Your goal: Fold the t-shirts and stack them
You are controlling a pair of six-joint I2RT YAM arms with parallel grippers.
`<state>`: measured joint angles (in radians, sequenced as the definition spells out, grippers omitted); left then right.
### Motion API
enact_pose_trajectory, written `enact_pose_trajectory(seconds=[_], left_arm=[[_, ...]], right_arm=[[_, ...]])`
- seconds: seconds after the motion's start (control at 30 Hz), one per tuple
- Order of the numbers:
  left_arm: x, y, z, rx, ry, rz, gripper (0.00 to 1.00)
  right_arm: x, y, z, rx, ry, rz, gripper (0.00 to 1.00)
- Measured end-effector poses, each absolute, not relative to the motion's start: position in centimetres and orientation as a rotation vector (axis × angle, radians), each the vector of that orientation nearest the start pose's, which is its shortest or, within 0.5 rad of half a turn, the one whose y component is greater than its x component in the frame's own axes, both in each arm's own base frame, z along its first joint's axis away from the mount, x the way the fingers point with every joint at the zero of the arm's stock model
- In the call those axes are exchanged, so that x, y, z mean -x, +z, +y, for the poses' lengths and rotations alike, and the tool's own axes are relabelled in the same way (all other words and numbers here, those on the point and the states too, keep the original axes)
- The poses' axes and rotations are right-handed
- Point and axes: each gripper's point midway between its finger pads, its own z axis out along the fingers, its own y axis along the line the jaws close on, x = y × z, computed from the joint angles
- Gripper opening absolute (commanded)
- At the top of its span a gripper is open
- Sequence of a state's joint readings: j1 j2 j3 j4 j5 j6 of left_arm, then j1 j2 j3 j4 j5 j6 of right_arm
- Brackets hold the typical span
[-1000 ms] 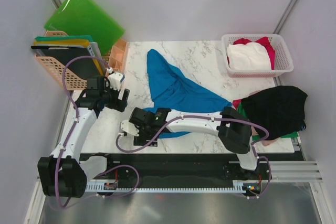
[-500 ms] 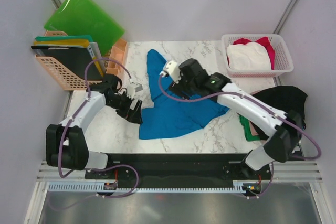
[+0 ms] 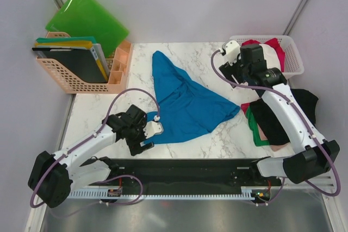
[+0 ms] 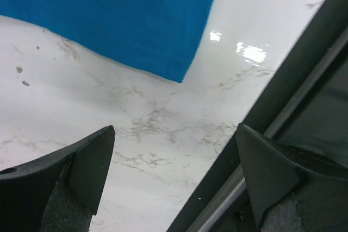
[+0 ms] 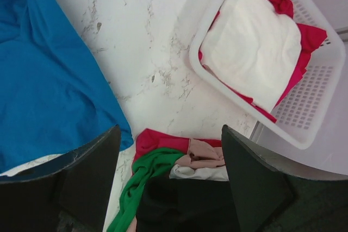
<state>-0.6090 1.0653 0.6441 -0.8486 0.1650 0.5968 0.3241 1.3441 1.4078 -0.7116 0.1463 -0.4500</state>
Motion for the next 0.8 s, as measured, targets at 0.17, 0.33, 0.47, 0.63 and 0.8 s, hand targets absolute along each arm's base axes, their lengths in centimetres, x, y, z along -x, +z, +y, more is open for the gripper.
enact_pose_trajectory(seconds=[0.17,0.33,0.47,0.63,0.8], left_arm=[[-16.7,4.1,-9.8,-1.589,-0.07,2.267,1.0],[-19.2,5.1,-11.0,-1.516,-0.028,2.165,1.0],[-19.5,4.9,-12.2,-1.538,-0.051,2.136,1.0],[-18.8,3.8,-13.2,-1.618,-0.075,2.132,1.0],[-18.0,2.9,-13.7,-1.673,-0.11,2.144,1.0]], right_arm=[[-36.1,26.0,7.8,0.777,-0.183,2.112,0.82],[-35.9,25.8,7.8,0.76,-0.156,2.126,0.82],[-35.9,25.7,7.4,0.748,-0.157,2.138,0.82],[-36.1,25.1,6.6,0.73,-0.168,2.166,0.82],[-36.5,24.5,6.1,0.72,-0.17,2.191,0.82]])
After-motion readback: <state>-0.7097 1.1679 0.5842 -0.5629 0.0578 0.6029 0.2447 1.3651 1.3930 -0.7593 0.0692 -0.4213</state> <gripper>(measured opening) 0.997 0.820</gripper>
